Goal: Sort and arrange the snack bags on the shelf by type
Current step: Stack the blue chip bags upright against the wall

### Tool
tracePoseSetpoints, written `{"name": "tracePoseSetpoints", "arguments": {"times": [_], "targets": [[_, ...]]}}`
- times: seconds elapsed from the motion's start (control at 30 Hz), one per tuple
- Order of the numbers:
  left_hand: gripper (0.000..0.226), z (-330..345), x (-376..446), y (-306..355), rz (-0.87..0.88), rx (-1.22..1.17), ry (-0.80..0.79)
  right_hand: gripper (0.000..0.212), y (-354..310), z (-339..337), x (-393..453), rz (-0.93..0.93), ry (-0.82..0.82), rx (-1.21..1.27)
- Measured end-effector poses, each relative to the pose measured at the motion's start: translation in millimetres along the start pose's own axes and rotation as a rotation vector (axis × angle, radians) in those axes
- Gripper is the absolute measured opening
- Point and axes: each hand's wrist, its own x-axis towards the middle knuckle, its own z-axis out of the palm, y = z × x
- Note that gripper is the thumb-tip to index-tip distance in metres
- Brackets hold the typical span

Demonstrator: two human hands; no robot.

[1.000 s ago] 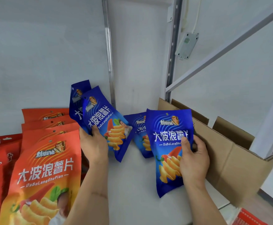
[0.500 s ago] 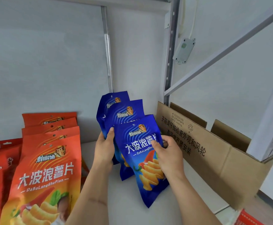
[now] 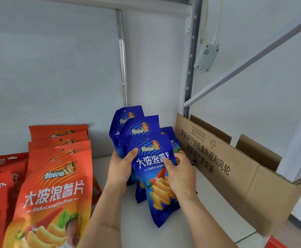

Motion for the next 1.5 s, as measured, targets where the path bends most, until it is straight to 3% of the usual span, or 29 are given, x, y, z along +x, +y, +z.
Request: {"name": "tracePoseSetpoints", "arguments": {"times": [0.13, 0.3, 0.53, 0.67, 0.97, 1.33, 1.5], "targets": [[0.017, -3.6, 4.4, -2.4, 0.008, 0.032, 0.043, 0.041, -2.8, -2.6, 9.1, -0.021, 0.007, -0.023], [0.018, -6.0, 6.5, -0.8, 0.071, 0.104, 0.064, 0.055, 0.4, -8.8, 38.3, -0.007, 0.091, -0.058], [0.02, -10.1, 10.4, -3.2, 0.1, 0.218, 0.102, 0.051, -7.6, -8.7, 73.0, -0.029, -0.057, -0.271], [0.024, -12.3, 11.1, -3.7, 0.1, 0.197, 0.105, 0.052, -1.8, -1.3, 82.3, 0.065, -0.151, -0.405], [0.025, -15.0, 10.5, -2.9, 0.107, 0.19, 0.104, 0.059, 1.4, 0.1, 87.8, 0.175, -0.161, -0.596], [0.025, -21.7, 8.3, 1.9, 0.099, 0.202, 0.119, 0.038, -8.9, -16.1, 81.8, 0.063, 0.012, -0.265], [0.026, -20.0, 9.8, 2.7, 0.104, 0.2, 0.122, 0.045, -27.0, -35.8, 72.8, -0.063, 0.034, -0.184]]}}
